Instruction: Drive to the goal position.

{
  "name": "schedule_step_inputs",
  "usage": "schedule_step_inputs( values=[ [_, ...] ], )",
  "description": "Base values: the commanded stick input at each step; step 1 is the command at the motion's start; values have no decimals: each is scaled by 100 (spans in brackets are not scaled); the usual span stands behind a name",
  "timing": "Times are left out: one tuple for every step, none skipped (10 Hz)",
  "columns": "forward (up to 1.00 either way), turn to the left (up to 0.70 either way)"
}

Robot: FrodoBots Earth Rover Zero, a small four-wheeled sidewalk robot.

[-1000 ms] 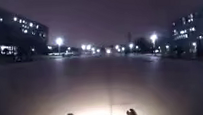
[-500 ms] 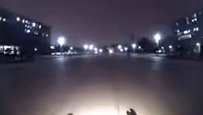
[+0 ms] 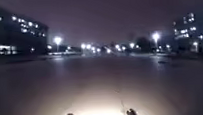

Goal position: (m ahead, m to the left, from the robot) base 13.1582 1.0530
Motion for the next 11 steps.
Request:
schedule_step_inputs(
  values=[
    [100, 0],
    [100, 0],
    [100, 0],
    [100, 0],
    [100, 0],
    [100, 0],
    [100, 0],
    [100, 0],
    [100, 0],
    [100, 0],
    [100, 0]
  ],
)
